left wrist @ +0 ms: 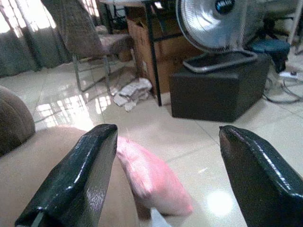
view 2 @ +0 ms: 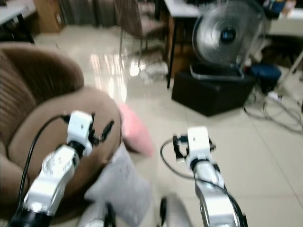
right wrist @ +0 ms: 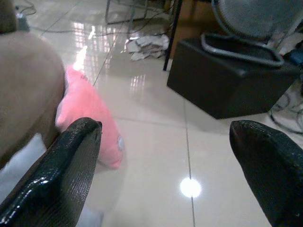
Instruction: Move the pillow to the sofa from floor
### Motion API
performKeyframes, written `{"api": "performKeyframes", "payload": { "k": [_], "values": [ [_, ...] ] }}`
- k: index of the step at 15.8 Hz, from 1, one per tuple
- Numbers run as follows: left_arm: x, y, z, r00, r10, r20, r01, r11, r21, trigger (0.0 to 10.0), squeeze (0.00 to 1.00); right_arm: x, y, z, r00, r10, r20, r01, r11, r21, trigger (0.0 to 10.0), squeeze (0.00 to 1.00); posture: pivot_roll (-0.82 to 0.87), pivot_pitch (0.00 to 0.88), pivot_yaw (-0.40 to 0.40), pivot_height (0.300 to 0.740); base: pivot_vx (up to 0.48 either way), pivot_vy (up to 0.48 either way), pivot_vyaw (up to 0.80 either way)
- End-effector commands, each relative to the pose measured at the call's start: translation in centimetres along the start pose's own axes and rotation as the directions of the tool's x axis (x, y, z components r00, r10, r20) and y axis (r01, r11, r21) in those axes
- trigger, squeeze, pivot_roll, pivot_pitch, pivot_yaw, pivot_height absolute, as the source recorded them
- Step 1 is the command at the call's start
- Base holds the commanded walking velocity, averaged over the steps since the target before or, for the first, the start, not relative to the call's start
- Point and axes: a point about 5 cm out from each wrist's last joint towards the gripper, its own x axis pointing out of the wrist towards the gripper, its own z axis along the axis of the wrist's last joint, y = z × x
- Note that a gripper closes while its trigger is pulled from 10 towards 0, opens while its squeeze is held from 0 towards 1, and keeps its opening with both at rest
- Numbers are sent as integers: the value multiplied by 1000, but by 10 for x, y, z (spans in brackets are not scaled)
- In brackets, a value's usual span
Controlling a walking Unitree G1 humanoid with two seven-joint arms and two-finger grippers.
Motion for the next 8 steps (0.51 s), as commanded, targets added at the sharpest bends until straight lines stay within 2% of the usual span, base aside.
{"api": "performKeyframes", "payload": {
  "k": [1, 5, 8],
  "values": [
    [0, 0, 1, 1000, 6, 1, -6, 1000, 7, 10000, 0, 1, 0, 0, 1000, 12, -1, -12, 1000, -16, 10000, 0, -66, 32, 23, 615, 0, 0, 0],
    [-2, 3, -2, 1000, 27, -12, -27, 1000, -1, 10000, 0, 3, 6, -3, 997, 71, 5, -70, 997, -33, 10000, 0, -66, 27, 21, 615, 0, 0, 0],
    [-4, 6, -3, 999, 39, -11, -39, 999, 3, 10000, 0, 5, 7, -8, 996, 86, -3, -86, 996, -14, 10000, 0, -62, 20, 12, 615, 0, 0, 0]
  ]
}}
